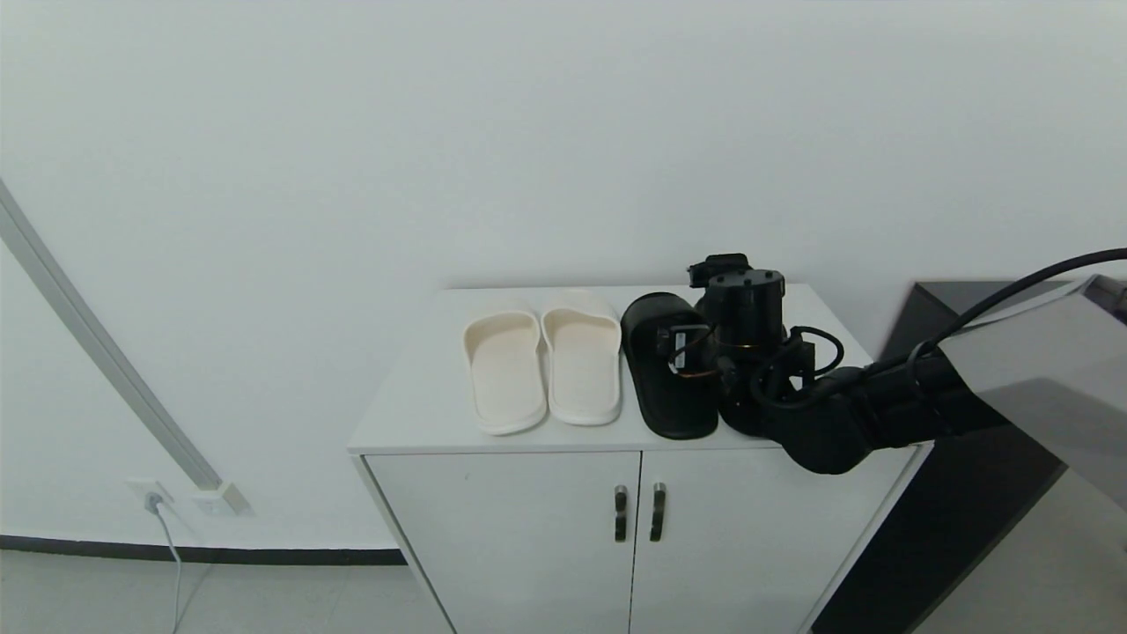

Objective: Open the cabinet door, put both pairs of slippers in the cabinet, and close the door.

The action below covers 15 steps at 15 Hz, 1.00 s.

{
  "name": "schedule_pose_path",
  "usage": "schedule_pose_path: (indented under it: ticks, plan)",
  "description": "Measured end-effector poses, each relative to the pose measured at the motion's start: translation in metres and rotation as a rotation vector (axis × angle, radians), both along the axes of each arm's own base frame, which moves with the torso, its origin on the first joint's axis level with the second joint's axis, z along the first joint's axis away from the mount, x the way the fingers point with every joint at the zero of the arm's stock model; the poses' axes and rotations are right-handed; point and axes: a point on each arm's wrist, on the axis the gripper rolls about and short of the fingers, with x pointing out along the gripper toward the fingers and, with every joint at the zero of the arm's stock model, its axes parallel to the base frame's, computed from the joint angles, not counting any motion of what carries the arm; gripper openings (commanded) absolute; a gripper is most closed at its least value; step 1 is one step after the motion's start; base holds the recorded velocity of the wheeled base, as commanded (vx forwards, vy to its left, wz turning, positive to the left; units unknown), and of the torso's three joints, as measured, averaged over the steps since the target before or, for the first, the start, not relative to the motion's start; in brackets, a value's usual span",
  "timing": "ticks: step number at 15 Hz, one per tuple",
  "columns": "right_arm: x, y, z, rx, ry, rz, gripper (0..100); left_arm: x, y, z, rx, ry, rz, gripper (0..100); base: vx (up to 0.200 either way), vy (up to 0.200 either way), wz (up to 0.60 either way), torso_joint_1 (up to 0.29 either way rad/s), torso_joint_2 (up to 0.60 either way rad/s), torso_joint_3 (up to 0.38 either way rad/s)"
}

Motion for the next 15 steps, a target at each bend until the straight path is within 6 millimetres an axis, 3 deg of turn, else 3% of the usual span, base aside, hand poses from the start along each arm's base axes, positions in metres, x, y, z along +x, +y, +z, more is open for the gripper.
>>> schedule_pose_path:
  ticks: [2,3,11,15]
  plan:
    - [0.007,0.0,0.0,0.006,-0.006,-0.004,100,0.0,0.0,0.0,0.0,0.0,0.0,0,0.0,0.0,0.0,0.0,0.0,0.0]
    - [0.009,0.0,0.0,0.01,-0.007,0.006,0,0.0,0.0,0.0,0.0,0.0,0.0,0,0.0,0.0,0.0,0.0,0.0,0.0]
    - [0.012,-0.002,-0.001,0.012,-0.009,-0.002,0,0.0,0.0,0.0,0.0,0.0,0.0,0,0.0,0.0,0.0,0.0,0.0,0.0]
    - [-0.004,-0.008,0.01,0.011,-0.009,0.01,0,0.0,0.0,0.0,0.0,-0.001,0.0,0,0.0,0.0,0.0,0.0,0.0,0.0]
